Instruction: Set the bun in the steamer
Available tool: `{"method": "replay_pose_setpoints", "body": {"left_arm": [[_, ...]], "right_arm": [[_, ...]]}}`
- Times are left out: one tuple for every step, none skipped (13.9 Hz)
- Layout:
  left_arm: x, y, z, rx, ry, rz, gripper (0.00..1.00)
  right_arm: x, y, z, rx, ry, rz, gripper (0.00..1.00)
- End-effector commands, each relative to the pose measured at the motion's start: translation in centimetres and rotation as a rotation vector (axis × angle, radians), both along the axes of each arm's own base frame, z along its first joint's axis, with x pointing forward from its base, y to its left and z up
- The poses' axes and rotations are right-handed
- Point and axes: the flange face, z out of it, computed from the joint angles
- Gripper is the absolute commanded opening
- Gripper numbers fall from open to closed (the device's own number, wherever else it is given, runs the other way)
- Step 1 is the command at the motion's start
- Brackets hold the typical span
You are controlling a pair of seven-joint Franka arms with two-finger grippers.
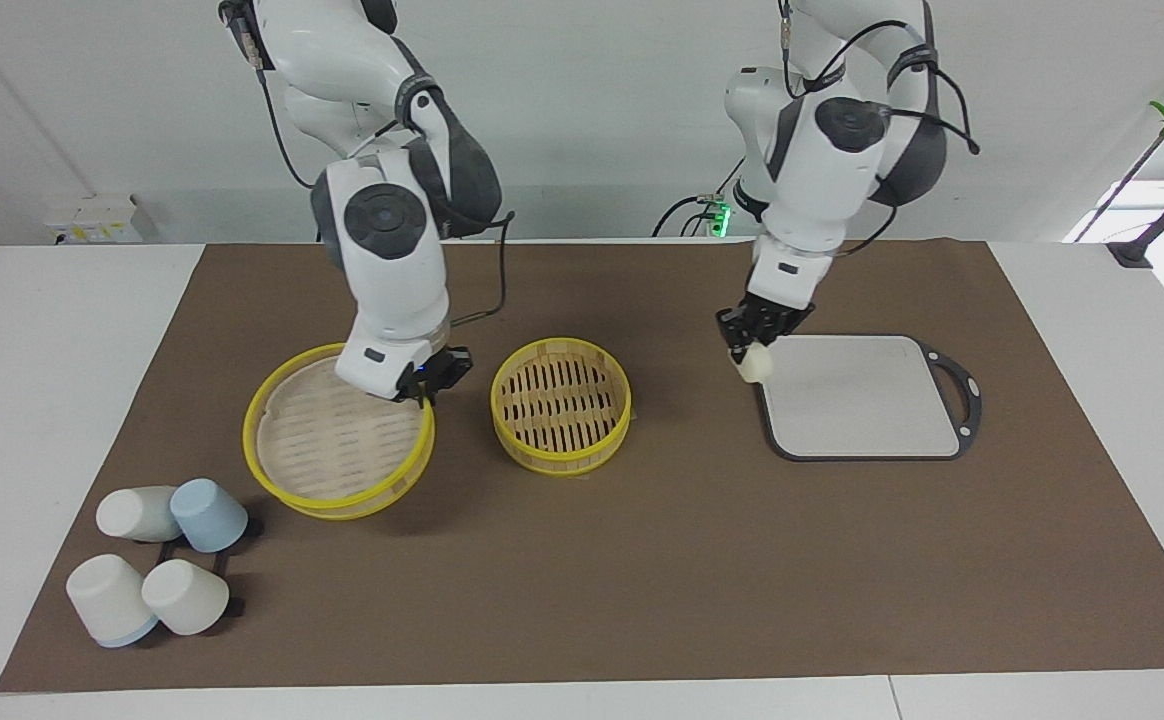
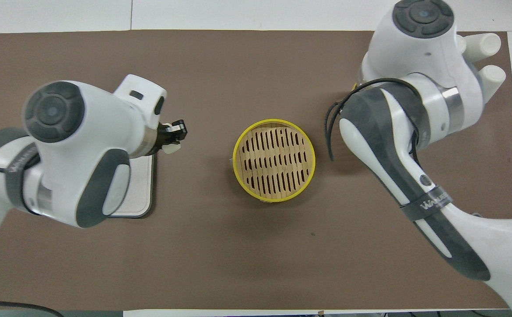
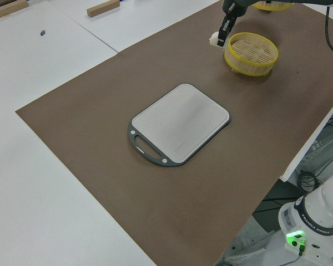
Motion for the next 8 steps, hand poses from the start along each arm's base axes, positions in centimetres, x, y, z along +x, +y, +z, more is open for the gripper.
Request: {"method": "replay_pose_setpoints", "body": {"left_arm": [[-2.8,-10.0,-5.5,-0.028,-0.027,-0.028,0.31],[-4.2,-12.1,-6.1,-0.042,-0.047,-0.069,0.29],[-4.7,-13.0,-6.3,-0.055,-0.066,-0.086,0.29],[-5.3,-14.4,-7.7,-0.057,-0.073,-0.109,0.29],[-5.8,-15.5,-9.2,-0.043,-0.070,-0.132,0.29],[-6.5,-17.0,-11.6,-0.014,-0.063,-0.170,0.29],[-7.0,-17.8,-13.0,0.012,-0.076,-0.208,0.30],[-7.2,-17.8,-13.5,0.019,-0.078,-0.218,0.30]], "right_arm": [[-0.5,-1.7,-0.2,0.016,0.030,0.044,0.00],[-0.5,-2.1,-0.2,0.017,0.031,0.049,0.00],[-0.4,-2.3,-0.3,0.018,0.033,0.058,0.00],[-0.5,-2.3,-0.5,0.019,0.037,0.060,0.00],[-0.5,-2.3,-0.5,0.022,0.037,0.060,0.00],[-0.6,-2.2,-0.6,0.027,0.040,0.058,0.00],[-0.6,-2.2,-0.5,0.030,0.038,0.057,0.00],[-0.6,-2.2,-0.5,0.031,0.037,0.058,0.00]]}}
